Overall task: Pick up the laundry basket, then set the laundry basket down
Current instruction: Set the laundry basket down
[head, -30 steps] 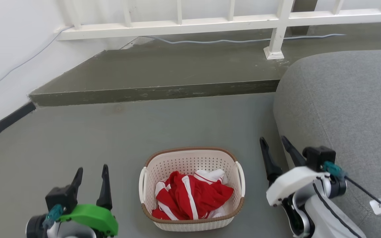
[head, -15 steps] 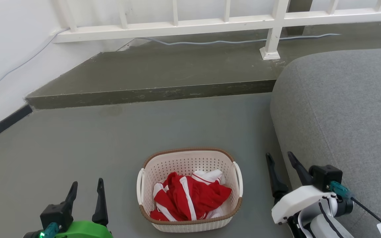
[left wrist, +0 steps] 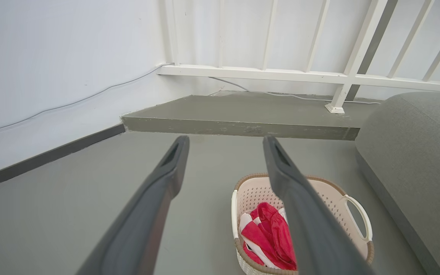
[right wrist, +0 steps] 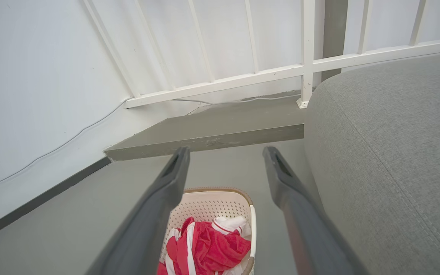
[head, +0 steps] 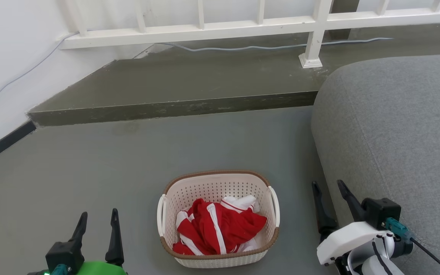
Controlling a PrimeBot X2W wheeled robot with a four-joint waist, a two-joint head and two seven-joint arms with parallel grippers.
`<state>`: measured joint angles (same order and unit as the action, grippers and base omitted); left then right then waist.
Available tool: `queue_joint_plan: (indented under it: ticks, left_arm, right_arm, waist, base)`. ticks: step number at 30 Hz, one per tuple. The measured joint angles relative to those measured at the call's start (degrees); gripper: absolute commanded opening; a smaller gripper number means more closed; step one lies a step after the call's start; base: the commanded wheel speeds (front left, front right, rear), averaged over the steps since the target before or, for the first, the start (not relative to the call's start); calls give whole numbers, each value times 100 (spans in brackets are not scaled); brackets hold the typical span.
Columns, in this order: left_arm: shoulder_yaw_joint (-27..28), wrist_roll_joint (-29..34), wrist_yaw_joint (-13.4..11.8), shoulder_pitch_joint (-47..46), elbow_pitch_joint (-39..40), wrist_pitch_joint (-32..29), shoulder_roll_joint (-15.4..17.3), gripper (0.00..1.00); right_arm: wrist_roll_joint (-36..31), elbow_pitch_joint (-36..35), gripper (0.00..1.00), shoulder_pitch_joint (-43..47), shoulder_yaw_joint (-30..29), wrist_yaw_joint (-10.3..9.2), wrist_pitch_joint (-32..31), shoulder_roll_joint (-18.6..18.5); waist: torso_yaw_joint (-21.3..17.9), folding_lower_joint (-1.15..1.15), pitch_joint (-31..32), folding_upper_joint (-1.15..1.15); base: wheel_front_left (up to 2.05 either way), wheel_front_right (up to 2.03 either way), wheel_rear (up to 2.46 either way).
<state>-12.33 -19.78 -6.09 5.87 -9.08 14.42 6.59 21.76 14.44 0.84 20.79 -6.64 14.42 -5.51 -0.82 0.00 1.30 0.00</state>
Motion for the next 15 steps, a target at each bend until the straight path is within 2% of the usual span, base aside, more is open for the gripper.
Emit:
queue_joint_plan:
  ticks: [15]
  left_arm:
    - [87,107,0,157,142,0,-25,100]
  right_arm:
    - [-115,-188,100,205,-118,0,0,31]
  waist:
    - [9,0,-18,0]
  base:
    - [0,0,0]
